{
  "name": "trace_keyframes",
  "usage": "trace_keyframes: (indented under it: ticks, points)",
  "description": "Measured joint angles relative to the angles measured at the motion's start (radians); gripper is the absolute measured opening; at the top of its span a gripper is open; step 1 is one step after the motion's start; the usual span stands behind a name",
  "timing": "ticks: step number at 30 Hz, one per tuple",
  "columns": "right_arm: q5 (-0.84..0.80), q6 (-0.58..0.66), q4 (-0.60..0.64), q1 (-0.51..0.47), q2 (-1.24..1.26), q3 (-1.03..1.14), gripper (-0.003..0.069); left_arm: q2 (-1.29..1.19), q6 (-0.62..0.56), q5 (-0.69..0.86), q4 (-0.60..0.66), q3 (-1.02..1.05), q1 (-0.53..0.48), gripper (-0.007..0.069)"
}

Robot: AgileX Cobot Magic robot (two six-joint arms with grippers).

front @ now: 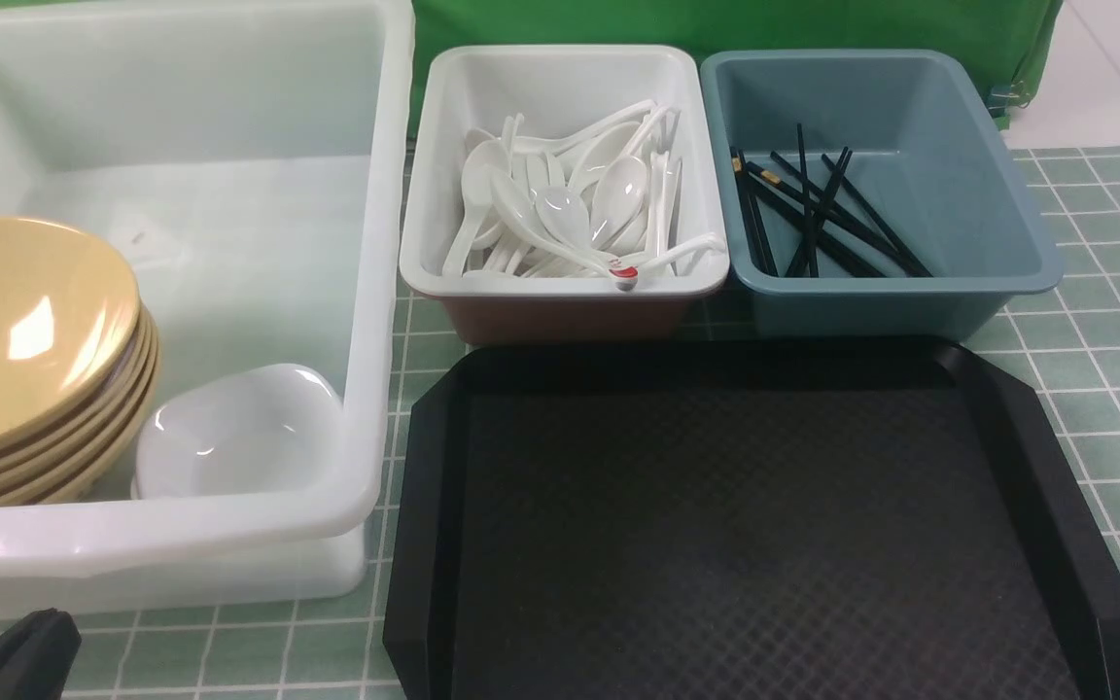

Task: On blue table put chopsticks spoon bowls plates into blue grey white boxes.

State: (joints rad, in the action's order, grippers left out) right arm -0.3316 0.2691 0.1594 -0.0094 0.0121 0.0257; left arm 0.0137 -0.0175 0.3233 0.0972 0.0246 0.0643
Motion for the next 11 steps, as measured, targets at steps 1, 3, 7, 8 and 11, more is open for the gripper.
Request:
trace_keyframes:
  ticks: [1, 3, 7, 8, 11]
  points:
    - [0.0, 0.0, 0.0, 0.0, 0.0, 0.0, 0.0108, 0.0, 0.0, 0.0, 0.0, 0.0, 0.0, 0.0004]
    - [0.0, 0.0, 0.0, 0.0, 0.0, 0.0, 0.0109, 0.0, 0.0, 0.0, 0.0, 0.0, 0.0, 0.0004]
    - [0.0, 0.0, 0.0, 0.0, 0.0, 0.0, 0.0111, 0.0, 0.0, 0.0, 0.0, 0.0, 0.0, 0.0004]
    - [0.0, 0.0, 0.0, 0.0, 0.0, 0.0, 0.0112, 0.0, 0.0, 0.0, 0.0, 0.0, 0.0, 0.0004]
    - [0.0, 0.0, 0.0, 0.0, 0.0, 0.0, 0.0115, 0.0, 0.0, 0.0, 0.0, 0.0, 0.0, 0.0004]
